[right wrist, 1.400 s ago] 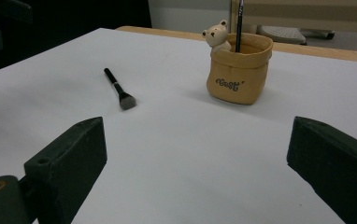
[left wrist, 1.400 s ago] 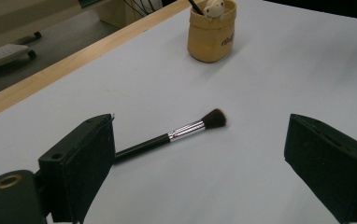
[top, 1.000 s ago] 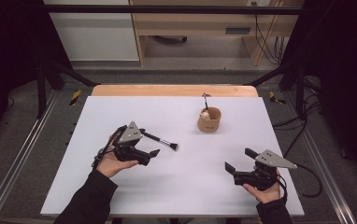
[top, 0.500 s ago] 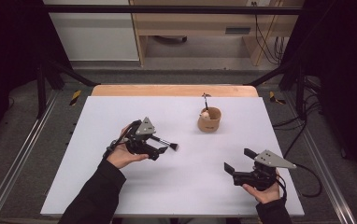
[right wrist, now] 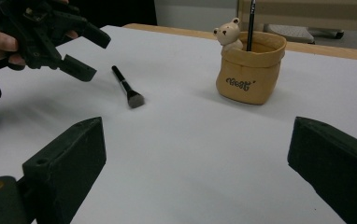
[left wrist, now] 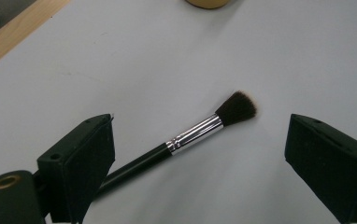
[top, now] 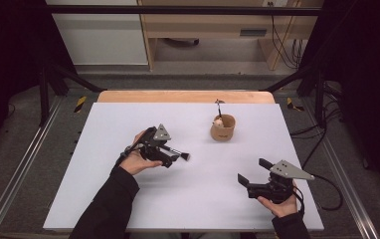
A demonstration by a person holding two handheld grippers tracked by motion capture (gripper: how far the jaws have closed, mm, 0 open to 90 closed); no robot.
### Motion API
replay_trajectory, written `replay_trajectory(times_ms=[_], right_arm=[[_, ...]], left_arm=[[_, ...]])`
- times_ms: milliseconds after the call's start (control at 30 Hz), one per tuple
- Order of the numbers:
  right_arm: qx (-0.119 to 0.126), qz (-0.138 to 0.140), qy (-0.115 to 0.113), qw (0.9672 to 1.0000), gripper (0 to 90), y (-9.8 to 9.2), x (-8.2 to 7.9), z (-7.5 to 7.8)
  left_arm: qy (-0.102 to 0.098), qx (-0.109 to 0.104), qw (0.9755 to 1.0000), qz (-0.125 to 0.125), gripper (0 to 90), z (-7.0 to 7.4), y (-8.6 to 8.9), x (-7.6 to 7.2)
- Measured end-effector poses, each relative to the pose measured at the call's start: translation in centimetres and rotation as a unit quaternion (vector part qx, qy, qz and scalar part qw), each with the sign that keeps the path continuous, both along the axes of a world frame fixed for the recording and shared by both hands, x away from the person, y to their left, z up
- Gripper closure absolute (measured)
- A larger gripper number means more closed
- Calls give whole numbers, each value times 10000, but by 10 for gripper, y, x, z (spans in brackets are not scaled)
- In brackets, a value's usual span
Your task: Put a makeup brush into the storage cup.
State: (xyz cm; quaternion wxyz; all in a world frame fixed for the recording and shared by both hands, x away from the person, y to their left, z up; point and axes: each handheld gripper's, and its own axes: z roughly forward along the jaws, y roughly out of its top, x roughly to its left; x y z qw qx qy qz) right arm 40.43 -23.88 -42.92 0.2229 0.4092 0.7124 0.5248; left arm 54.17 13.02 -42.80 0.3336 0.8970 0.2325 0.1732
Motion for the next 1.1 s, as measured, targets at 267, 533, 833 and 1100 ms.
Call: replay_trajectory(times_ms=[267,533,833,1100], right_arm=[[-8,15,-4,10000,49,1,0,0],[7,19,-4,10000,50,2,0,1],[10,38,-1,10000,51,2,0,1],[-6,61,4,10000,51,3,0,0]], left_arm=[[148,143,9998,10,88,-17,-5,11],[224,181,9996,72,106,-31,-11,18],[318,287,9990,113,169,-38,-12,22],[483,325,9983,105,266,-39,-10,24]])
